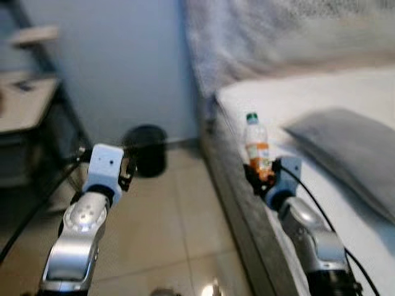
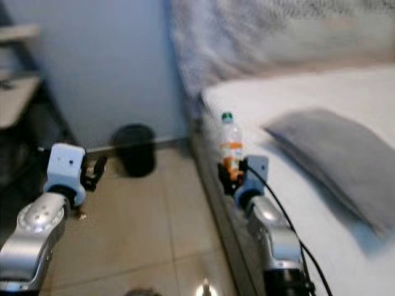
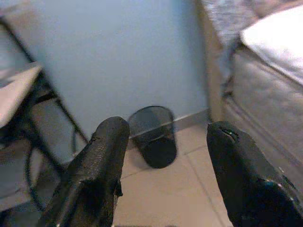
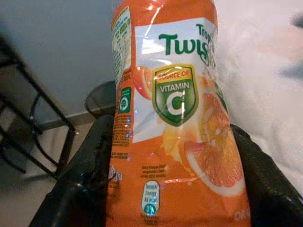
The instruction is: Clean up the room
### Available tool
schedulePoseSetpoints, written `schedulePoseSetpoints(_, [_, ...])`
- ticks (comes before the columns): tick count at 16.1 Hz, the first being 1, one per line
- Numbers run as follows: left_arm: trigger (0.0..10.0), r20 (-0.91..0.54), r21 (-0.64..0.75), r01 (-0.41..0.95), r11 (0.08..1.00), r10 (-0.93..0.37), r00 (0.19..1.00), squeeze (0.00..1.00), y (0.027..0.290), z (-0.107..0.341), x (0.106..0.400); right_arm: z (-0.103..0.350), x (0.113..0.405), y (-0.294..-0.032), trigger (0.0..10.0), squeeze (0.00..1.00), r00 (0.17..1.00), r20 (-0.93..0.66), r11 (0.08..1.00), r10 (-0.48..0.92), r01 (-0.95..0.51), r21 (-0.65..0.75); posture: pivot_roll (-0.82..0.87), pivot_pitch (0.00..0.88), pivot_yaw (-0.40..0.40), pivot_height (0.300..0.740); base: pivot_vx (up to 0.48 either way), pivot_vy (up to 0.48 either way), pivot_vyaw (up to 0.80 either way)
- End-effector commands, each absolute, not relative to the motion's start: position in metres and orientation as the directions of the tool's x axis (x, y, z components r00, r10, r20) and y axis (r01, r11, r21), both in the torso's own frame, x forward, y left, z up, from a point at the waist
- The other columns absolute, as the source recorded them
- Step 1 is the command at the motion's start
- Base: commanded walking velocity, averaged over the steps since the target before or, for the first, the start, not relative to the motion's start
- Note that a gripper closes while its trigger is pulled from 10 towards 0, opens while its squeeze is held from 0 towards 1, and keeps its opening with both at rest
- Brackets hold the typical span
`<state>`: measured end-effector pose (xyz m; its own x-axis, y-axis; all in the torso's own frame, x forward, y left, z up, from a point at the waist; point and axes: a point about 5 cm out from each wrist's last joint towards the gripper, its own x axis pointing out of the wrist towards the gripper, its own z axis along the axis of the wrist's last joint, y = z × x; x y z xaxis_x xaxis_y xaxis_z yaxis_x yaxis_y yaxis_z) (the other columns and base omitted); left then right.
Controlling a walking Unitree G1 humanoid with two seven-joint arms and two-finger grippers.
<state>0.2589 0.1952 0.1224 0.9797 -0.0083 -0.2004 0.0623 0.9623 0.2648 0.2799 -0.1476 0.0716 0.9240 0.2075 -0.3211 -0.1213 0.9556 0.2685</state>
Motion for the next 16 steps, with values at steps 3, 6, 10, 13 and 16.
schedulePoseSetpoints(3, [10.0, -0.193, 0.27, 0.061, 0.961, -0.008, 0.981, 0.17, 0.198, 0.1241, 0.2591, 0.0751, 0.2835, -0.1397, 10.0, 0.0, 0.924, -0.311, 0.957, 0.225, -0.149, 0.25, 0.0, 0.0, 0.018, 0.74, 0.349, 0.0, 0.0])
schedulePoseSetpoints(6, [10.0, -0.2, 0.261, 0.065, 0.963, -0.012, 0.98, 0.18, 0.1977, 0.1219, 0.2589, 0.0748, 0.2852, -0.1417, 10.0, 0.0, 0.928, -0.317, 0.967, 0.194, -0.126, 0.223, -0.01, 0.0, 0.017, 0.74, 0.36, 0.0, 0.0])
schedulePoseSetpoints(10, [10.0, -0.199, 0.257, 0.071, 0.964, -0.019, 0.98, 0.18, 0.1972, 0.1216, 0.2597, 0.0738, 0.2859, -0.139, 10.0, 0.0, 0.928, -0.322, 0.968, 0.186, -0.116, 0.223, -0.01, 0.0, 0.016, 0.74, 0.368, 0.0, 0.0])
schedulePoseSetpoints(13, [10.0, -0.191, 0.26, 0.075, 0.963, -0.025, 0.981, 0.18, 0.1954, 0.1246, 0.2618, 0.0749, 0.2875, -0.1374, 10.0, 0.0, 0.927, -0.32, 0.969, 0.197, -0.133, 0.21, 0.0, 0.0, 0.008, 0.74, 0.372, 0.0, 0.0])
schedulePoseSetpoints(16, [10.0, -0.186, 0.261, 0.075, 0.963, -0.026, 0.982, 0.18, 0.1947, 0.1268, 0.2634, 0.0765, 0.2889, -0.1364, 10.0, 0.0, 0.926, -0.314, 0.972, 0.209, -0.161, 0.172, 0.0, 0.0, 0.008, 0.74, 0.372, 0.0, 0.0])
